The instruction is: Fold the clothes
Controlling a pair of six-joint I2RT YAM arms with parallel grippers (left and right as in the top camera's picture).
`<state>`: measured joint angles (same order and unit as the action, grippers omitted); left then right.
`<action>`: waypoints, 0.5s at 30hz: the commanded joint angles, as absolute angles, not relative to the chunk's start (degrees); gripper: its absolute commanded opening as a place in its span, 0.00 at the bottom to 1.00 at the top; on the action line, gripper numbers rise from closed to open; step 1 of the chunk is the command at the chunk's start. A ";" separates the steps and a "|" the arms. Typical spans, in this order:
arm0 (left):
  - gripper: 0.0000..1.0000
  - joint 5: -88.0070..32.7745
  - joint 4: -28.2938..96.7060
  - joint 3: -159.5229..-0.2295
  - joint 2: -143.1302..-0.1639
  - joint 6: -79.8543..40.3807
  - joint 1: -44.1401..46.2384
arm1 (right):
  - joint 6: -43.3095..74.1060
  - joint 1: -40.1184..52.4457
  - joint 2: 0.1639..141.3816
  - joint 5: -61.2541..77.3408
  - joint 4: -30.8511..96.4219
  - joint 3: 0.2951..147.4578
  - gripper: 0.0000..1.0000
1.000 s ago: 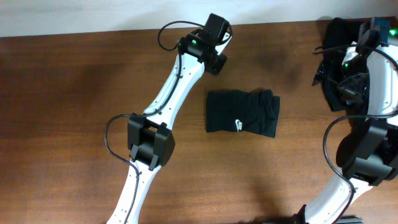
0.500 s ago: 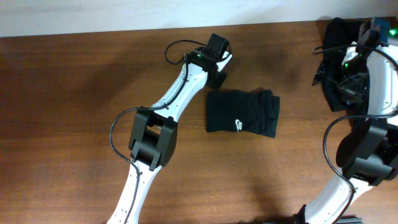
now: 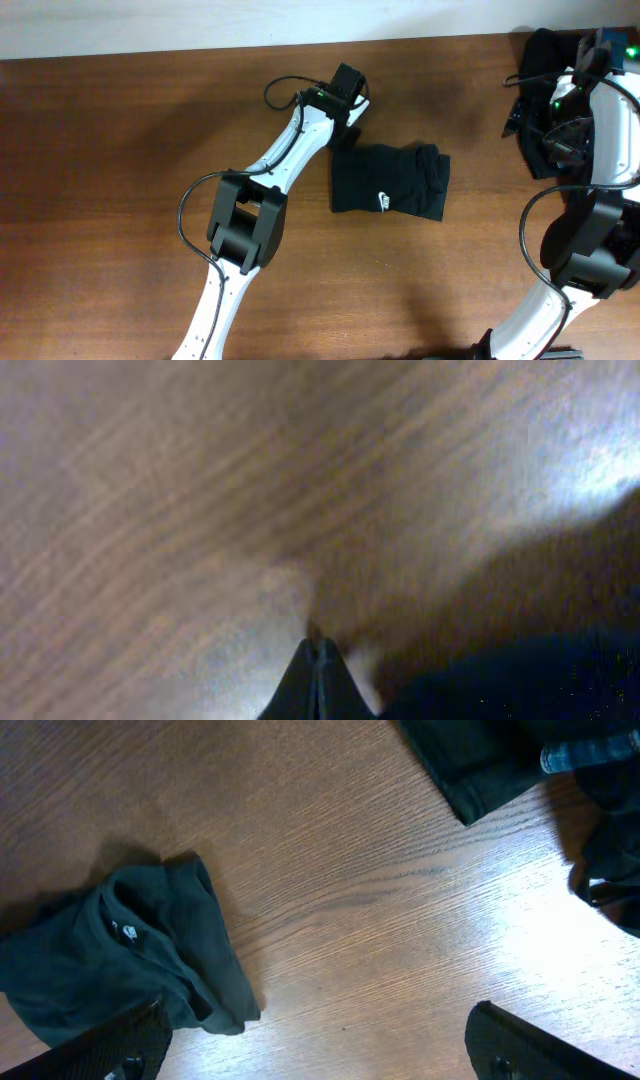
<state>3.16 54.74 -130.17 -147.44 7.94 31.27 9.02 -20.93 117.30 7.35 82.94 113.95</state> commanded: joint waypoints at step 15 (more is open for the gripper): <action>0.00 -7.46 77.67 -129.75 -147.37 8.84 31.29 | 9.47 -21.04 116.73 6.87 82.91 114.65 0.98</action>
